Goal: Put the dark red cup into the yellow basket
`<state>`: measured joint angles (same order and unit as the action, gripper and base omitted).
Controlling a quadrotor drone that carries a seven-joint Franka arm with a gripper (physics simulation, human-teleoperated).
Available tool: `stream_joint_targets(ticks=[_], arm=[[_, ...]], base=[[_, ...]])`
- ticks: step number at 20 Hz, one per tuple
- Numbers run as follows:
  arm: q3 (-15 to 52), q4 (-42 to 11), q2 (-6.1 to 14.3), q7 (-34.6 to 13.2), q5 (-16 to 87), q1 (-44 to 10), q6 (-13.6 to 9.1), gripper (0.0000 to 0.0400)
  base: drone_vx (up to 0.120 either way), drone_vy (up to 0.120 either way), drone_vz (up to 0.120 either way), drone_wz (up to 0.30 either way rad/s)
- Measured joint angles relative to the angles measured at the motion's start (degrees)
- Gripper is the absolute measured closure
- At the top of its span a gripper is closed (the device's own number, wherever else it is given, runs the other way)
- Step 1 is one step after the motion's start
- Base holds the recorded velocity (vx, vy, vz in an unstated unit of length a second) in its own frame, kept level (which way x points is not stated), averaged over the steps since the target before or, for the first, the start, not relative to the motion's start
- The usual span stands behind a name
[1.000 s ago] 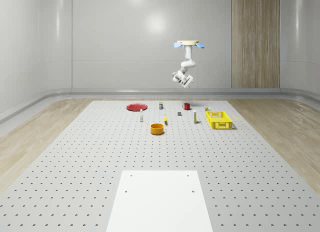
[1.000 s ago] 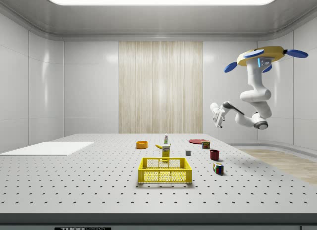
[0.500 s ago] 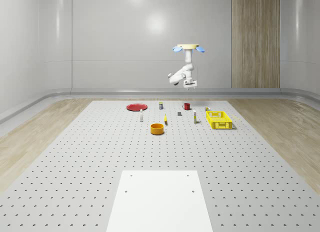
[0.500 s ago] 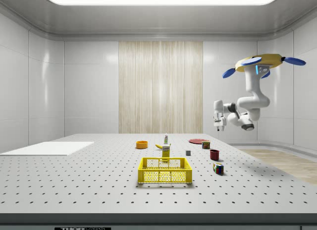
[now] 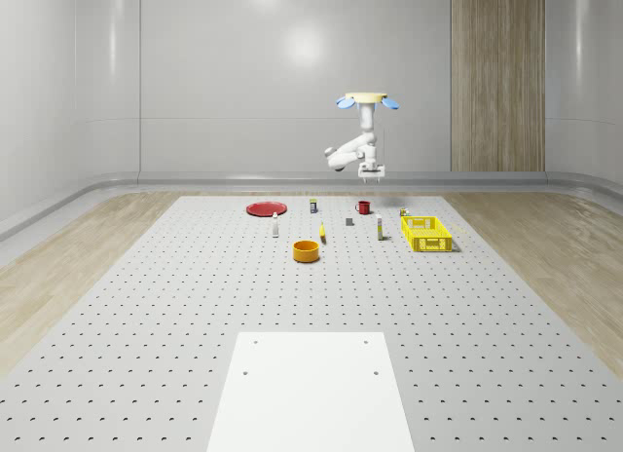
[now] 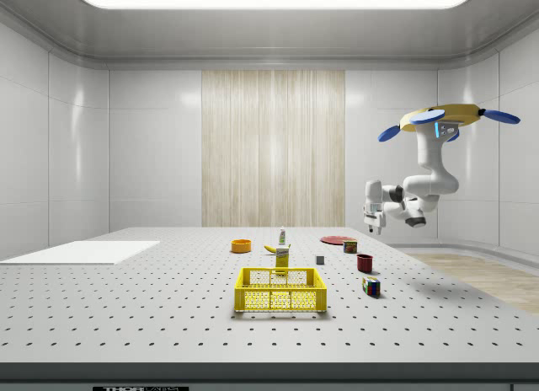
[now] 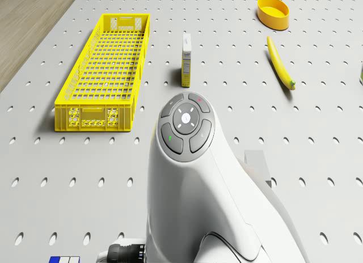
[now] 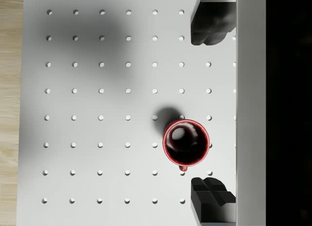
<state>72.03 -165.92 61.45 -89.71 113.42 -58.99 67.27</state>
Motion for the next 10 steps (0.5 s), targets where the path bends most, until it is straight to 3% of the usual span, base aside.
stream_joint_targets(ticks=[2,6,10], arm=[[0.33,0.02,0.67,-0.4,-0.22,-0.5,0.37,0.0],[0.9,0.09,1.96,-1.05,-0.76,-1.28,1.27,0.0],[1.38,0.17,3.19,-1.57,-1.36,-1.86,2.26,0.0]], base=[[0.08,0.0,-0.12,0.0],[0.0,0.0,-0.12,0.0],[0.05,0.0,-0.12,0.0]])
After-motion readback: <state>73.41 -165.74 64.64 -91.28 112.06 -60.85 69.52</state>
